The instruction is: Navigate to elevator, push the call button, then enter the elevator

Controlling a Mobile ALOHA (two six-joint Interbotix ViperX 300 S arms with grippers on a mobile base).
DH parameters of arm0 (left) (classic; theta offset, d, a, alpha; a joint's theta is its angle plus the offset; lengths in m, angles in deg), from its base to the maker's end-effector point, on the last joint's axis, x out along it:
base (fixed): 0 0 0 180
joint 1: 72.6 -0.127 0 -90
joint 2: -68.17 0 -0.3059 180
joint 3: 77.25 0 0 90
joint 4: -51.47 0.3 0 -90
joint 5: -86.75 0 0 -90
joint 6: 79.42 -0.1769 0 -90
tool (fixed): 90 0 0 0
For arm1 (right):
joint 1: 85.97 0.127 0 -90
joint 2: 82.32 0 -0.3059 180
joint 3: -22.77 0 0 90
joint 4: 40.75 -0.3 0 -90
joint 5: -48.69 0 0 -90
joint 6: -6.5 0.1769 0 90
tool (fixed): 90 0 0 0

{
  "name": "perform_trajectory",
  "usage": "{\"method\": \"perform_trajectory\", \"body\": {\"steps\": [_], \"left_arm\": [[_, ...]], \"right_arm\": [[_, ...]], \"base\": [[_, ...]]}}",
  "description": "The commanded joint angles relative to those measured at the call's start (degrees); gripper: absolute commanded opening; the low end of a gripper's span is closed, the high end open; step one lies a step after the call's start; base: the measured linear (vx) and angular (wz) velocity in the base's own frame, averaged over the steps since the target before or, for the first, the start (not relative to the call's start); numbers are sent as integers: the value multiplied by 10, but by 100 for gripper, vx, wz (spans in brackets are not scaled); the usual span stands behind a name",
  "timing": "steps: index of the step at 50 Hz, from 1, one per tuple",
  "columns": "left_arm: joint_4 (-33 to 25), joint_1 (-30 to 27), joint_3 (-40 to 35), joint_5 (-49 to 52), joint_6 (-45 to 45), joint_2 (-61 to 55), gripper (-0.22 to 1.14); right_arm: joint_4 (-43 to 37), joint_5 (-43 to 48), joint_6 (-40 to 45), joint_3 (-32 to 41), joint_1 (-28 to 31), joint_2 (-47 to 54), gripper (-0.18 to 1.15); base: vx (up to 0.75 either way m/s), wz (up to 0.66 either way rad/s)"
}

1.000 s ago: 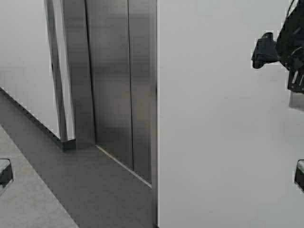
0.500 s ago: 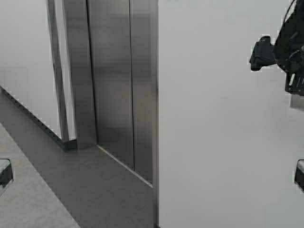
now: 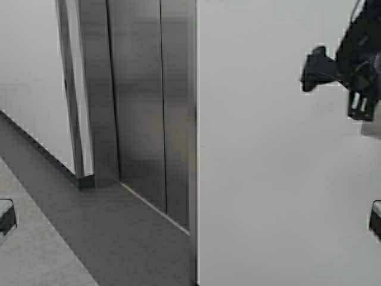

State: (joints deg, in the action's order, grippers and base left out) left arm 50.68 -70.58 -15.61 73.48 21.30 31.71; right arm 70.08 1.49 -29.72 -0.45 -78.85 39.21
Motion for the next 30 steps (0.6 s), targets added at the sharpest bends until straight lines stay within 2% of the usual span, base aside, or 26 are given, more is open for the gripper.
{"method": "perform_trajectory", "body": {"steps": [1, 15, 30], "left_arm": [[-1, 1, -9, -2, 5, 3, 2], [-1, 0, -7, -3, 6, 13, 2], [0, 0, -2, -2, 3, 13, 2]], "right_arm": [[-41, -24, -7, -25, 63, -73, 6], [-192, -64, -118, -45, 221, -163, 6], [-489, -40, -284, 3, 338, -258, 6]], "base": [[0, 0], [-1, -2], [-4, -4]]}}
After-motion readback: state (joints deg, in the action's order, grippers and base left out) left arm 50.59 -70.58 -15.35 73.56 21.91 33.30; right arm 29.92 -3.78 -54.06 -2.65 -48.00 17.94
